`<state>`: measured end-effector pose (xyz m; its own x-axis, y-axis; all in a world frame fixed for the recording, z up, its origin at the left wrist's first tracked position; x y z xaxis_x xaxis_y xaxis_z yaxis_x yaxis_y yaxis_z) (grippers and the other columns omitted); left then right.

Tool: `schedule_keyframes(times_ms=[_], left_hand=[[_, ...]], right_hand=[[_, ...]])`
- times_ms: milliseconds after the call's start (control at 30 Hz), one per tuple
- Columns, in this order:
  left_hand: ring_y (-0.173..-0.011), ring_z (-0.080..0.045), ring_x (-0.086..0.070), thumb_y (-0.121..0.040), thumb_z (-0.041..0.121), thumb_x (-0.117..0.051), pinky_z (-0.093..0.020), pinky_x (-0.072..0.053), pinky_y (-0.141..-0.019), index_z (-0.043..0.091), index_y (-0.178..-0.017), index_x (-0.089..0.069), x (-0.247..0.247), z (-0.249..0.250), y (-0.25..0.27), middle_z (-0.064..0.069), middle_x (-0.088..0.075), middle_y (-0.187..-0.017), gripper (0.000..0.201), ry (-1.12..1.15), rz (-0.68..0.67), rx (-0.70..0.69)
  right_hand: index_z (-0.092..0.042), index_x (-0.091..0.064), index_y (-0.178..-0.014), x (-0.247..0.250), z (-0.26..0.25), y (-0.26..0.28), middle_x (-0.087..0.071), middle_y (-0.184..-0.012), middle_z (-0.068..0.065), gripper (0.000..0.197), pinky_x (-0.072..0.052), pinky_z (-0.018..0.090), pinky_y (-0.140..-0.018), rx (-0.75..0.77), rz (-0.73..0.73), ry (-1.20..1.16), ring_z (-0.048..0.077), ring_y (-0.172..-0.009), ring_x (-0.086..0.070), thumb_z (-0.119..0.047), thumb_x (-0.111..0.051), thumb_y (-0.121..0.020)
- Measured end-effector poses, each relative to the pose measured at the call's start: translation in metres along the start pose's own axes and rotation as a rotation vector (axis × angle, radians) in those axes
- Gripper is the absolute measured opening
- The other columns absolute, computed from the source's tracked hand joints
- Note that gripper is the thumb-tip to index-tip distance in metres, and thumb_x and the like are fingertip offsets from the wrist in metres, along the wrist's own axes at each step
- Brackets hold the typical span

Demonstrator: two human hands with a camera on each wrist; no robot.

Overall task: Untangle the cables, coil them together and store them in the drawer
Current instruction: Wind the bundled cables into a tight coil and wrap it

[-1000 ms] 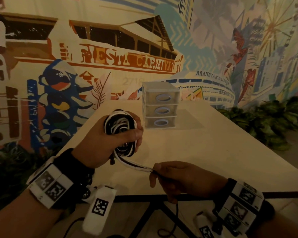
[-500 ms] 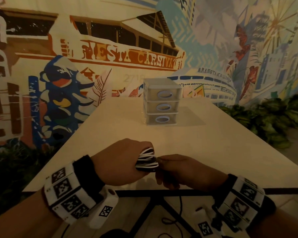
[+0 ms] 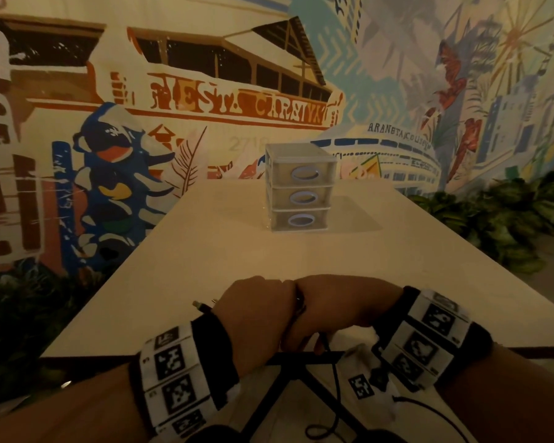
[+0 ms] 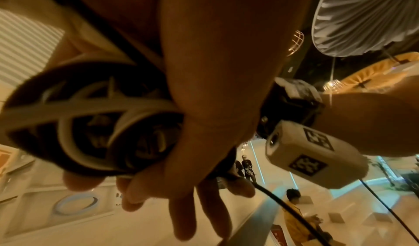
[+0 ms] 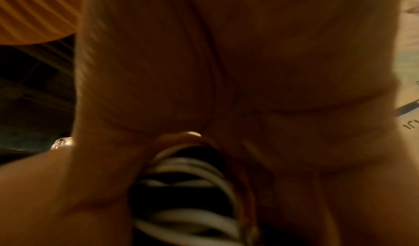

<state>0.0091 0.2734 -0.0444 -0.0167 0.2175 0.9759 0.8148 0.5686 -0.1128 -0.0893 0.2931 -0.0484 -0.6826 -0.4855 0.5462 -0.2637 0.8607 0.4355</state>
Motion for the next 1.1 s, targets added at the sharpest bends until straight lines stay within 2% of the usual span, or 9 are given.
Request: schedule_keyframes(times_ms=[233, 300, 400, 533, 767, 867, 933, 1000, 1100], left_hand=[[-0.067, -0.018, -0.049, -0.093, 0.044, -0.054, -0.034, -0.043, -0.061, 0.013, -0.124, -0.032, -0.005, -0.003, 0.001, 0.002, -0.057, -0.088, 0.049, 0.054, 0.022, -0.006], [-0.068, -0.018, -0.051, -0.092, 0.049, -0.053, -0.033, -0.039, -0.061, 0.016, -0.129, -0.025, -0.004, -0.002, 0.002, 0.005, -0.054, -0.085, 0.057, 0.028, 0.057, -0.024], [-0.085, -0.019, -0.056, -0.089, 0.047, -0.057, -0.035, -0.046, -0.071, 0.022, -0.137, -0.024, 0.006, -0.009, 0.003, 0.003, -0.059, -0.102, 0.064, 0.030, 0.119, 0.004], [-0.090, -0.020, -0.055, -0.088, 0.046, -0.058, -0.035, -0.048, -0.076, 0.026, -0.117, -0.047, 0.010, -0.017, 0.007, 0.002, -0.058, -0.102, 0.037, 0.038, 0.122, -0.005], [-0.079, -0.020, -0.058, -0.082, 0.022, -0.065, -0.026, -0.027, -0.066, 0.018, -0.096, -0.056, 0.017, -0.012, 0.008, -0.002, -0.060, -0.092, 0.018, -0.106, 0.030, 0.017], [-0.098, -0.023, -0.057, -0.095, 0.018, -0.046, -0.025, -0.025, -0.073, 0.013, -0.108, -0.057, 0.016, -0.004, 0.003, -0.005, -0.059, -0.106, 0.018, -0.158, -0.090, 0.044], [-0.092, -0.023, -0.057, -0.096, 0.018, -0.046, -0.026, -0.028, -0.072, 0.014, -0.104, -0.058, 0.015, -0.002, -0.001, -0.005, -0.060, -0.101, 0.016, -0.155, -0.121, 0.068], [-0.079, -0.020, -0.050, -0.094, 0.019, -0.046, -0.027, -0.029, -0.070, 0.016, -0.100, -0.056, 0.012, -0.005, 0.000, -0.003, -0.057, -0.092, 0.012, -0.110, -0.079, 0.086], [-0.083, -0.019, -0.051, -0.089, 0.025, -0.054, -0.030, -0.035, -0.069, 0.020, -0.114, -0.047, 0.011, -0.008, 0.005, 0.000, -0.059, -0.100, 0.027, -0.024, 0.029, 0.104]], right_hand=[[-0.015, -0.066, -0.096, -0.009, 0.002, -0.002, -0.063, -0.088, -0.001, 0.005, -0.059, 0.035, -0.081, -0.079, -0.007, 0.080, 0.016, -0.077, -0.065, -0.020, -0.065, -0.096], [-0.014, -0.067, -0.098, -0.010, 0.002, -0.001, -0.063, -0.088, -0.001, 0.008, -0.058, 0.036, -0.080, -0.074, -0.005, 0.090, 0.016, -0.072, -0.063, -0.021, -0.064, -0.095], [-0.010, -0.069, -0.105, -0.007, 0.001, -0.001, -0.063, -0.089, -0.001, 0.018, -0.059, 0.036, -0.079, -0.086, 0.035, 0.058, 0.018, -0.075, -0.064, -0.021, -0.064, -0.092], [-0.007, -0.068, -0.114, -0.002, -0.001, 0.000, -0.062, -0.092, -0.001, 0.025, -0.058, 0.036, -0.077, -0.065, 0.062, 0.046, 0.020, -0.084, -0.063, -0.018, -0.064, -0.092], [-0.005, -0.074, -0.110, -0.003, -0.010, -0.004, -0.074, -0.108, 0.011, 0.030, -0.062, 0.042, -0.088, -0.046, 0.041, 0.094, 0.022, -0.096, -0.075, -0.021, -0.079, -0.084], [-0.008, -0.075, -0.098, 0.000, -0.015, -0.010, -0.071, -0.087, 0.005, 0.026, -0.063, 0.034, -0.077, -0.054, 0.089, 0.198, 0.017, -0.076, -0.070, -0.023, -0.084, -0.079], [-0.004, -0.075, -0.096, 0.000, -0.013, -0.013, -0.067, -0.077, 0.004, 0.023, -0.060, 0.029, -0.067, -0.077, 0.140, 0.251, 0.014, -0.064, -0.064, -0.022, -0.081, -0.082], [-0.008, -0.071, -0.086, -0.004, -0.011, -0.012, -0.065, -0.074, 0.004, 0.016, -0.056, 0.024, -0.063, -0.072, 0.152, 0.290, 0.012, -0.056, -0.060, -0.023, -0.073, -0.090], [-0.008, -0.066, -0.080, -0.008, -0.010, -0.008, -0.065, -0.078, 0.009, 0.025, -0.048, 0.018, -0.060, 0.006, 0.170, 0.344, 0.014, -0.056, -0.058, -0.025, -0.061, -0.098]])
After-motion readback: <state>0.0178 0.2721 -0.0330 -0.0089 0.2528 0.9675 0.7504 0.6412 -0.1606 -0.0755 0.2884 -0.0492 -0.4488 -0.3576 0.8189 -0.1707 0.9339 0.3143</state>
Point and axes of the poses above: each hand's wrist, its own y-axis away from the middle knuckle, its own x-axis out of the back of the hand, z = x × y, the point moved 5 cm from there along -y, towards the middle knuckle
